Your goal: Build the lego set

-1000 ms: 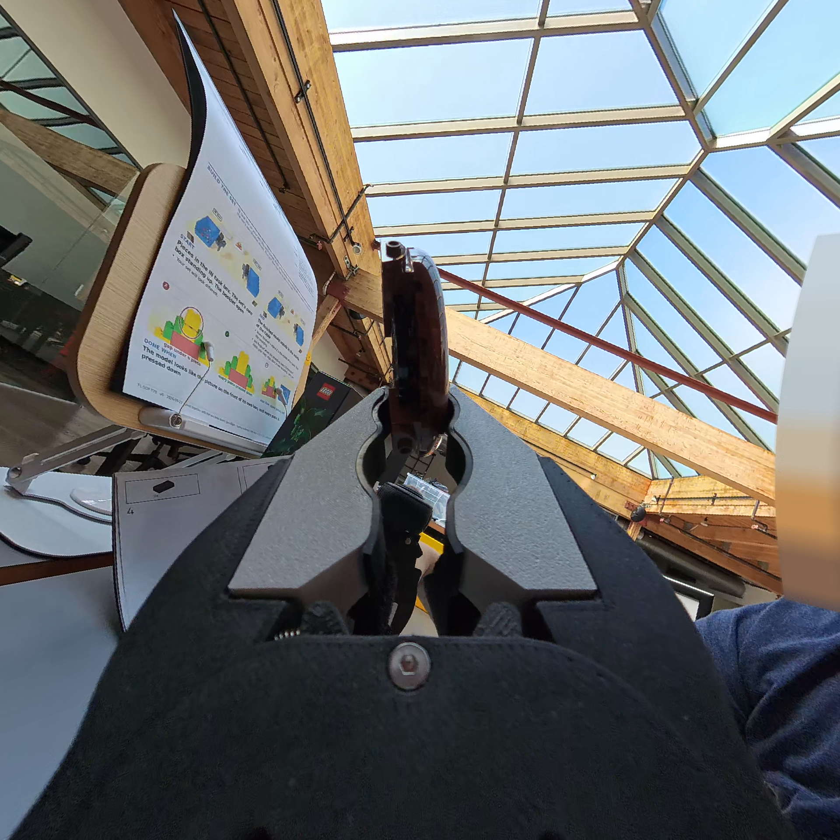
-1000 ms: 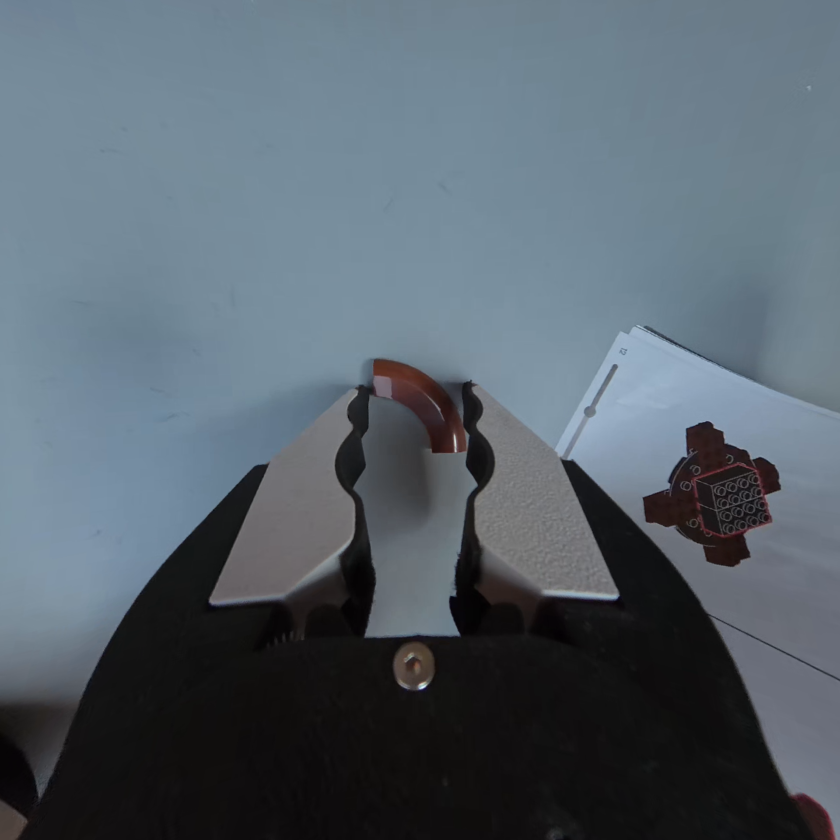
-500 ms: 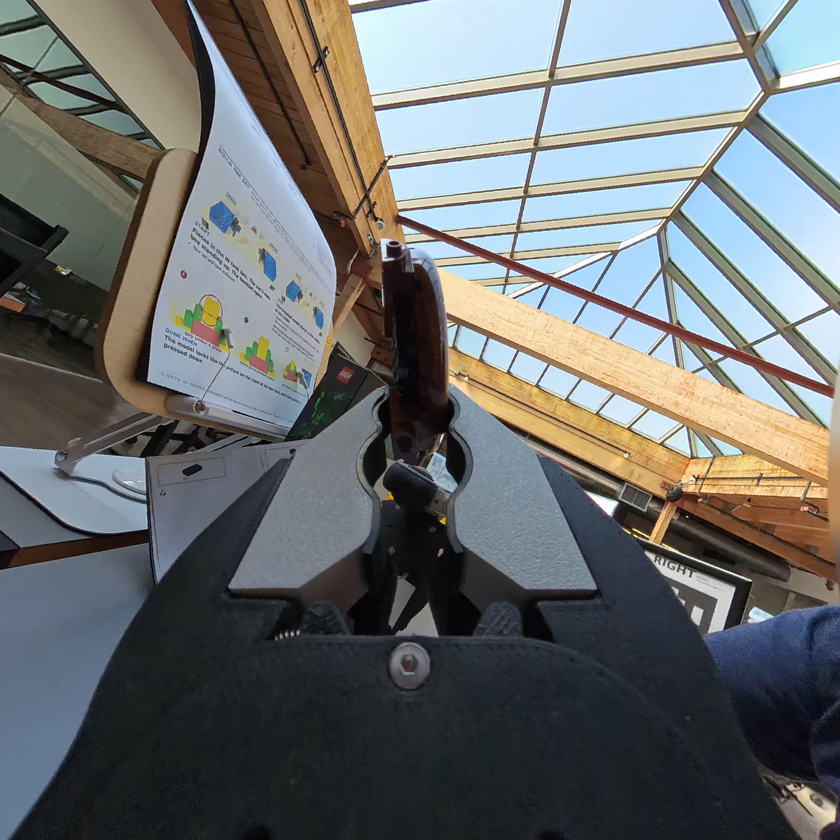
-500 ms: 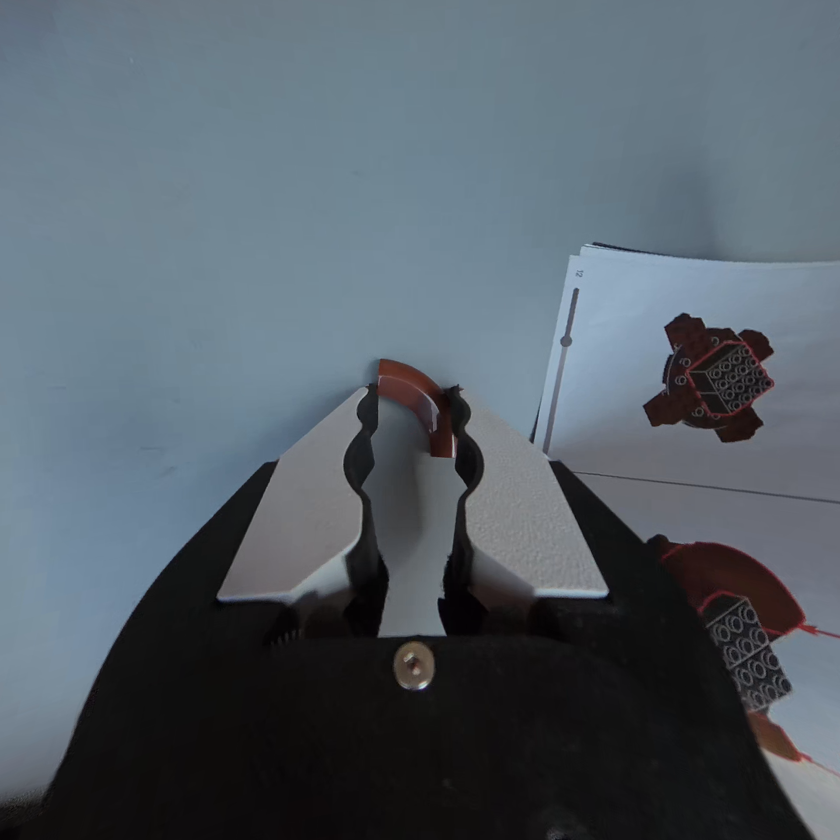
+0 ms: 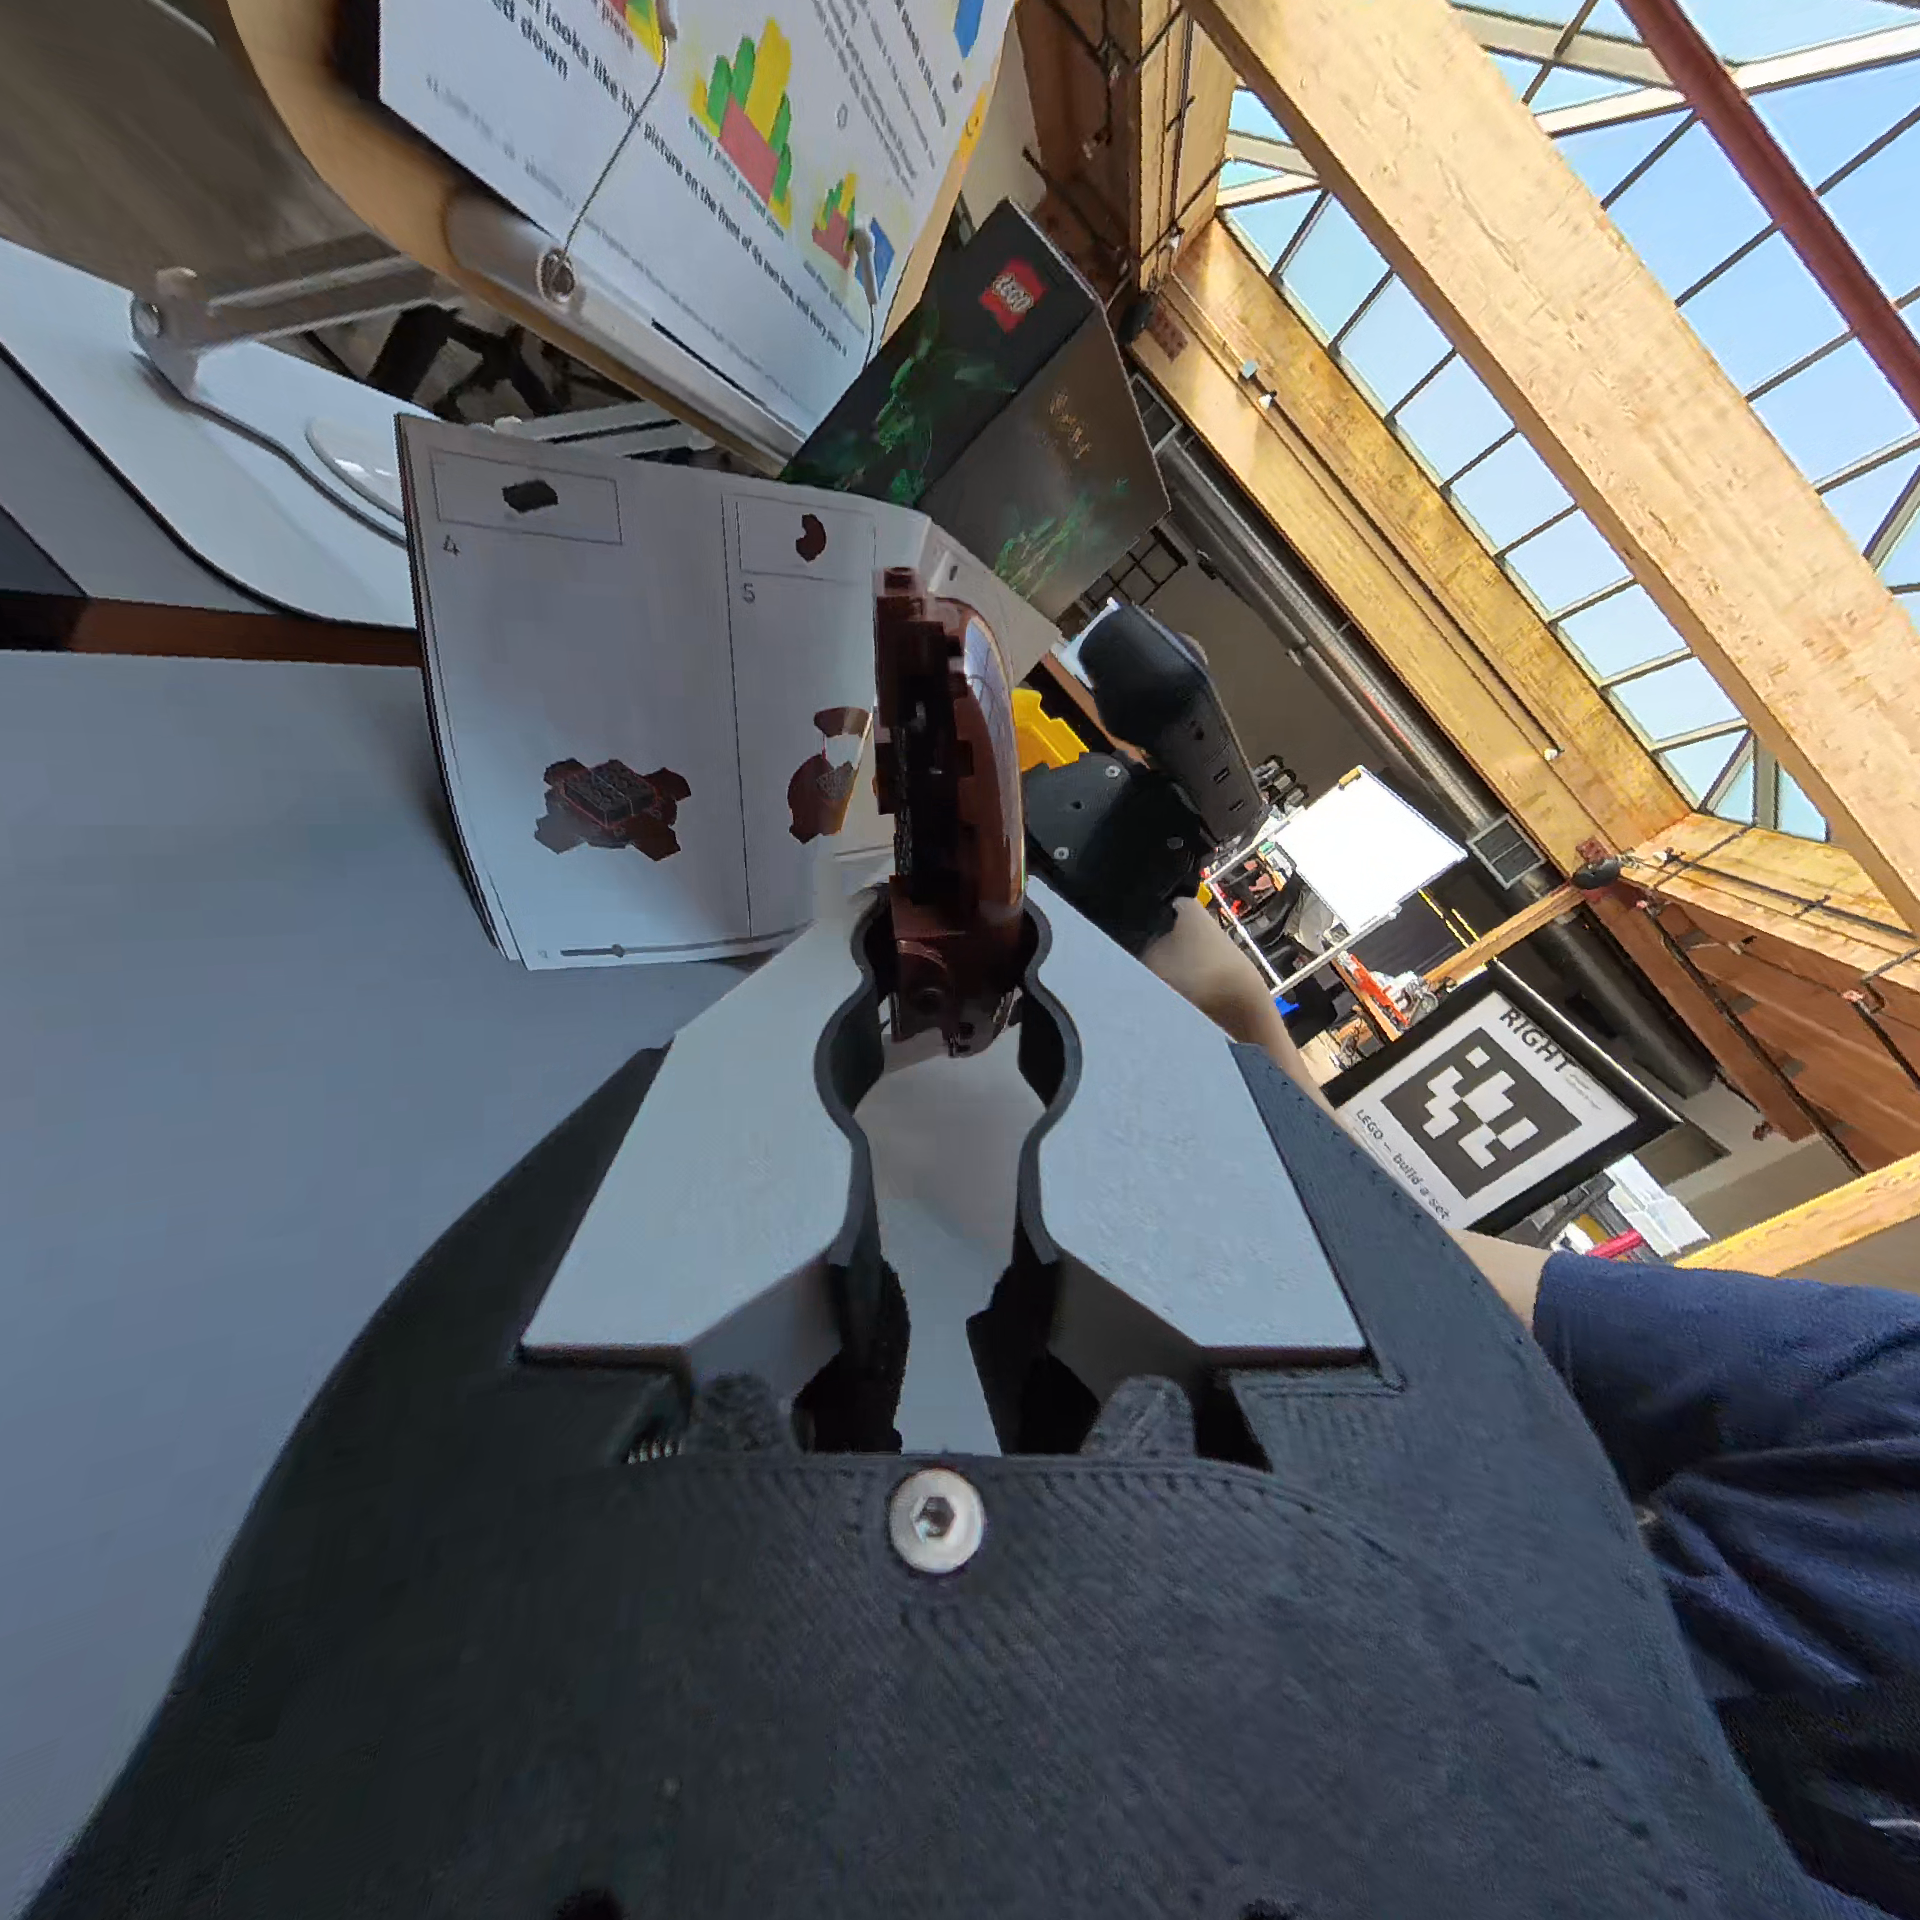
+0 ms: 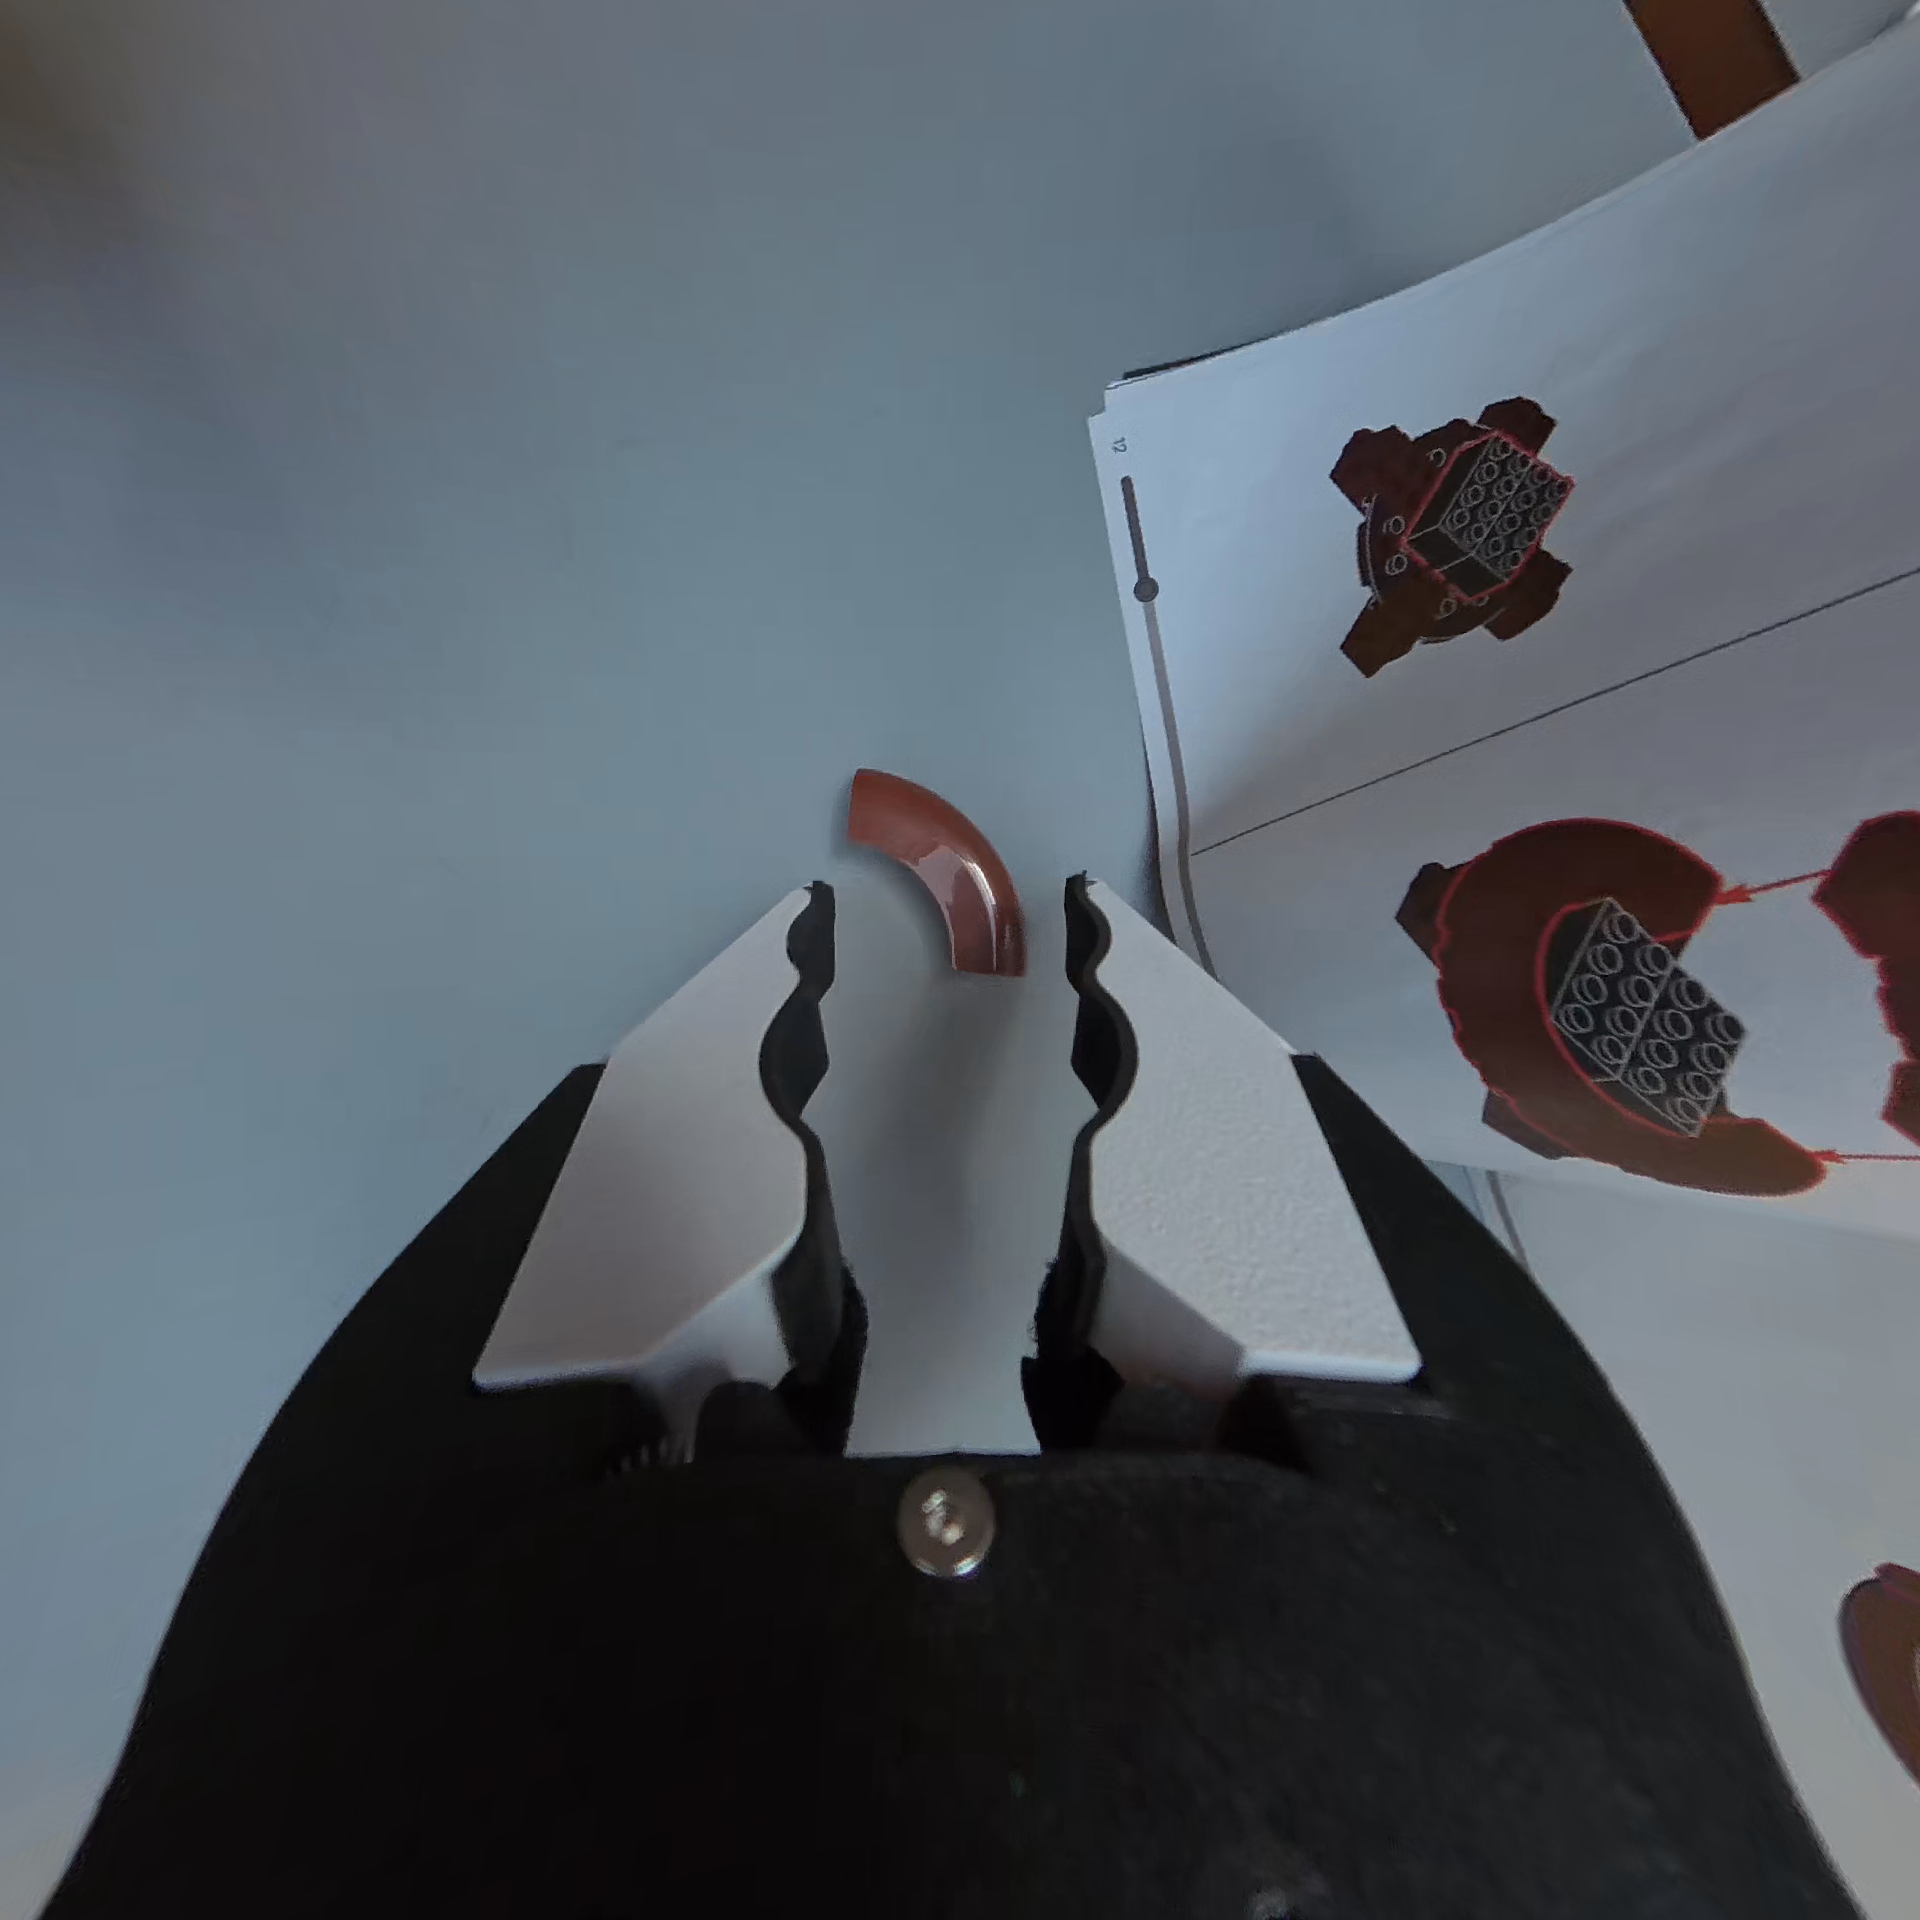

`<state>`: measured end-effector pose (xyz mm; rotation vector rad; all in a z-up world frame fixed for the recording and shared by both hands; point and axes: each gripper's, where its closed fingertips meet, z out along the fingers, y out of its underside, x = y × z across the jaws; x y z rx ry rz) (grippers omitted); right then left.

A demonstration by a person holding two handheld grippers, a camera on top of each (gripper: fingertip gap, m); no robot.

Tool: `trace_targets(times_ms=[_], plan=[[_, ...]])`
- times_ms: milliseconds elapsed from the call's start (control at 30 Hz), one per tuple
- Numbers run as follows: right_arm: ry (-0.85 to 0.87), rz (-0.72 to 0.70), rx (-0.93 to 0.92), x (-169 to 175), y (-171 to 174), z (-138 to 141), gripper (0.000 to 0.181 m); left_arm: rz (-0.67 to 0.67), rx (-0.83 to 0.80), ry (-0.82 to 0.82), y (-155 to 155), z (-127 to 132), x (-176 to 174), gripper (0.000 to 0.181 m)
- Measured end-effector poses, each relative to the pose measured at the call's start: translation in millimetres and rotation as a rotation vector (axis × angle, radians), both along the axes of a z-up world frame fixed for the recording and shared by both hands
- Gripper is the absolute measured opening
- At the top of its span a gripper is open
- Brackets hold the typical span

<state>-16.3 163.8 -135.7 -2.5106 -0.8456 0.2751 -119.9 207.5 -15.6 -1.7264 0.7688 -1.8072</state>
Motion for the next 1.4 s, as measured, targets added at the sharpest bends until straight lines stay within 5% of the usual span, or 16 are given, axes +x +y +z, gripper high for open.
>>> trace_targets(times_ms=[133, 633, 800, 933, 1033, 1100, 1133, 1200, 1267, 1400], plan=[[-0.117, 0.154, 0.194, 16, 11, 0, 0.026, -0.081, 0.015, 0.124, -10, -17, 0, 0.018], [0.012, -0.104, -0.418, -17, -58, -17, 0.024, -0.072, 0.013, 0.161, -6, -21, -4, 0.018], [0.054, 0.015, -0.595, -45, -98, -13, 0.025, -0.086, -0.038, 0.123, -6, -20, -4, 0.018], [0.015, 0.108, -0.412, -34, -76, -4, 0.020, -0.093, -0.072, 0.098, -5, -18, -5, 0.018], [0.155, 0.165, -0.039, -47, -29, 40, 0.023, -0.138, -0.071, 0.080, -14, -15, -2, 0.018], [0.377, 0.139, 0.167, -62, -6, 83, 0.041, -0.183, -0.048, 0.052, -23, -9, 4, 0.018], [0.510, 0.100, 0.205, -67, 1, 100, 0.061, -0.203, -0.037, 0.026, -28, -4, 7, 0.018], [0.725, 0.033, 0.157, -71, 7, 113, 0.071, -0.220, -0.029, -0.039, -35, 8, 12, 0.018], [0.894, 0.008, 0.117, -74, 10, 119, 0.063, -0.247, -0.023, -0.092, -42, 17, 15, 0.018], [1.186, 0.097, 0.019, -85, -1, 142, 0.021, -0.269, -0.010, -0.137, -50, 24, 21, 0.018]])
